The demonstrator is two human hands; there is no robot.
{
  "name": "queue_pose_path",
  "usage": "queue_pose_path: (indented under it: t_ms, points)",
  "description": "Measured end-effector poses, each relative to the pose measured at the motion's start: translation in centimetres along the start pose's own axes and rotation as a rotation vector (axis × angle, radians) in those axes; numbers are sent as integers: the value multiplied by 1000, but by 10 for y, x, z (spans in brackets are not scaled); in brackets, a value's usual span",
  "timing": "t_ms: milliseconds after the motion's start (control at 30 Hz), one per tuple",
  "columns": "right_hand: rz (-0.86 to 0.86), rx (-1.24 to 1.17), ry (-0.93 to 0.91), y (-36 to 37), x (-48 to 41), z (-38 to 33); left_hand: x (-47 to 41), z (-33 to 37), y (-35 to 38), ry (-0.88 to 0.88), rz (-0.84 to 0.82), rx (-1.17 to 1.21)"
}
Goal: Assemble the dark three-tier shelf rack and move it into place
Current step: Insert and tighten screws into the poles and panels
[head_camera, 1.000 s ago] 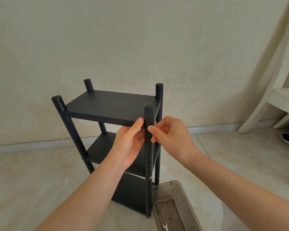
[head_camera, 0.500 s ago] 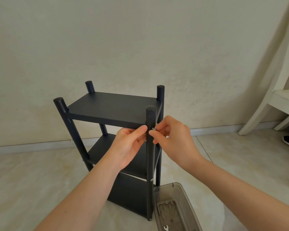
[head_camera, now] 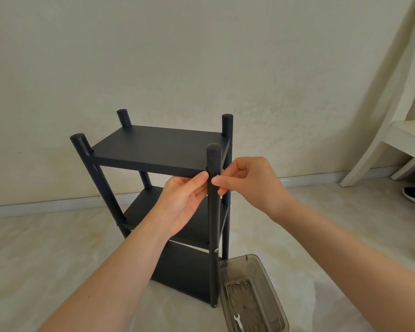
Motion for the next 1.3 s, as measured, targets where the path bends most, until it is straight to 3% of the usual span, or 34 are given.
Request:
queue_pose_path:
  t_ms: [100, 400, 667, 867, 1300]
  points:
    - [92, 205, -160, -2, 4, -12, -1, -1, -4, -5, 31, -23]
    - [101, 277, -168, 1, 8, -12, -2, -3, -7, 0, 24, -66]
    - [90, 134, -146, -1, 7, -7, -5, -5, -6, 24, 17, -41]
    - [-44, 99, -141, -6, 2, -8, -5, -4, -2, 52, -22, -9]
    - [98, 52, -71, -17, -5, 8, -7, -7, 2, 43, 21, 2]
Point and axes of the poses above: each hand's wrist, its own x-axis away from the middle knuckle, its own y-axis out of the palm, z = x × y, the point moved 7 cm from there along -x, towards the middle knuckle, and after that the axes turned 1 degree about -x, right-handed, at the moved point
